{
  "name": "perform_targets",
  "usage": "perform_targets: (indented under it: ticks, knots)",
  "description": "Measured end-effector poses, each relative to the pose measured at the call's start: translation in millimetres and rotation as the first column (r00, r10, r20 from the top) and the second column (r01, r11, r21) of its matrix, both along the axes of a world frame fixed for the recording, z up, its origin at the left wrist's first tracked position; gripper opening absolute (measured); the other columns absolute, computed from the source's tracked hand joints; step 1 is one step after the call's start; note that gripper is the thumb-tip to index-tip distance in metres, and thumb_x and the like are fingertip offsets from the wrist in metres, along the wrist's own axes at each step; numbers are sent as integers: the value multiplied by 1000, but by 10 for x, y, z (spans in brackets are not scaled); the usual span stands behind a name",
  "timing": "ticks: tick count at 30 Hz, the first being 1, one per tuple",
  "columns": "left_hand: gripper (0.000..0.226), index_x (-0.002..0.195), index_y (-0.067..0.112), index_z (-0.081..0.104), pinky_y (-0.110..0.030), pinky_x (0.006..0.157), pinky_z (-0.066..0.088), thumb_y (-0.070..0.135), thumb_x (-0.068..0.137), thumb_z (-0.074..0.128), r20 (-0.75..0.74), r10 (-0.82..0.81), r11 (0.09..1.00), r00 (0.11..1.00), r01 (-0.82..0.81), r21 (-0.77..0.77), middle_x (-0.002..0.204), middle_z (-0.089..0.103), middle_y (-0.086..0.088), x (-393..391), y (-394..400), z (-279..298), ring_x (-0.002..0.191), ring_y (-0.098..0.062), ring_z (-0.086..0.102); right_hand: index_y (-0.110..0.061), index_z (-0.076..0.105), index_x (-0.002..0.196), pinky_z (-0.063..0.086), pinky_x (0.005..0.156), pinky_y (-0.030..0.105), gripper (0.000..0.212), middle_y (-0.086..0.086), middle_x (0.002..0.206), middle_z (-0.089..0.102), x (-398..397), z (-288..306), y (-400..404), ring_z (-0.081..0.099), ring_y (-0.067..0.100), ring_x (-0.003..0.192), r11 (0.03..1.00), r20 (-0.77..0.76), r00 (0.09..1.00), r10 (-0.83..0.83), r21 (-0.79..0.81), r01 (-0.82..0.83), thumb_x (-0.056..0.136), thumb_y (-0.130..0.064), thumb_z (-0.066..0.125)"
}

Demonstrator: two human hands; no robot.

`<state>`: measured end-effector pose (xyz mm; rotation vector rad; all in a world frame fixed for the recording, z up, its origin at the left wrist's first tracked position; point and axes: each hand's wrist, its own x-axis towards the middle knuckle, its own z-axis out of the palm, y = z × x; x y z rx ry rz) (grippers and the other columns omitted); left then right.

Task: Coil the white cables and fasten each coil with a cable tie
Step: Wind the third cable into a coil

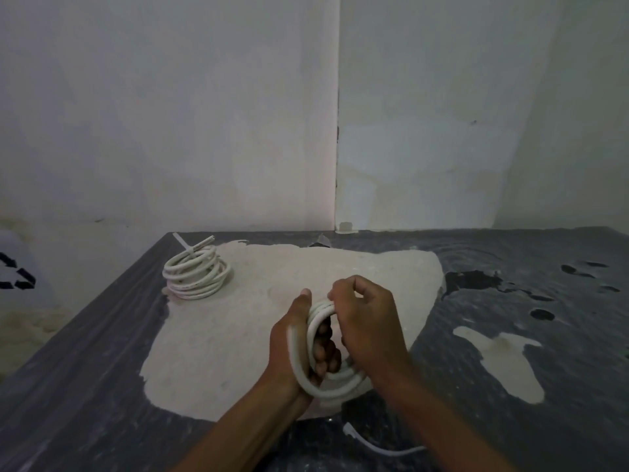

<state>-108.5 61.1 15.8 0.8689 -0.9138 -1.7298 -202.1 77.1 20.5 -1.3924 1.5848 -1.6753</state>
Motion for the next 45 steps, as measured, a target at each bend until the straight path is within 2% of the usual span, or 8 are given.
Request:
perform_targets:
  ticks: [10,18,22,28,31,34,41,45]
  knots:
    - [40,55,10,42,-18,34,29,17,95,40,63,-125,982,990,115,149,40,31,-4,21,-105,10,28,-11,26,-18,48,57,39,49,18,36,-12,42,43,52,-20,11,43,1,43,987,68,992,-110,123,101,92,-27,50]
    - [39,72,2,58,-24,44,44,24,99,42,210,-184,978,960,199,-56,50,56,-7,32,-156,99,41,-14,51,-14,58,65,45,55,28,37,6,62,58,-29,141,73,53,17,60,959,247,961,-127,278,55,95,-31,43]
    - [26,56,7,49,-20,34,36,13,81,54,-16,-277,943,961,275,188,46,41,-5,30,-108,92,33,-12,36,-6,69,72,45,54,29,41,7,64,63,-14,143,95,54,18,60,957,241,967,-82,290,8,94,-30,44]
    - [23,59,10,46,-19,34,36,14,80,55,-145,-234,947,961,259,189,46,37,-2,-21,-8,50,33,-10,35,-8,62,63,40,48,26,40,4,55,50,-52,144,97,45,15,52,942,280,954,-107,335,7,91,-31,46]
    - [33,55,12,51,-20,37,39,14,87,54,96,-161,984,982,167,-64,45,44,-2,-49,-29,4,37,-11,42,-15,51,58,41,50,27,36,1,51,46,-65,130,93,44,16,52,938,275,954,-115,346,14,90,-31,47]
    - [32,69,23,59,-14,50,47,15,98,48,503,134,820,854,189,-540,54,62,4,-9,-159,-62,51,-6,62,-14,54,63,41,49,27,33,4,56,49,-105,127,83,46,17,54,937,338,933,-124,348,-1,91,-31,47]
    - [40,114,35,54,-8,81,45,48,91,23,447,207,722,870,173,-670,108,63,27,96,-15,-107,101,7,59,-15,53,67,37,43,24,32,2,57,44,-282,181,56,42,16,52,931,553,761,-340,313,188,93,-30,44]
    - [52,127,40,39,0,82,36,55,77,47,477,256,703,841,177,-689,121,46,37,-149,241,-103,105,17,49,-13,55,65,37,49,27,35,3,55,43,-283,200,82,41,15,52,898,526,728,-439,262,352,95,-27,43]
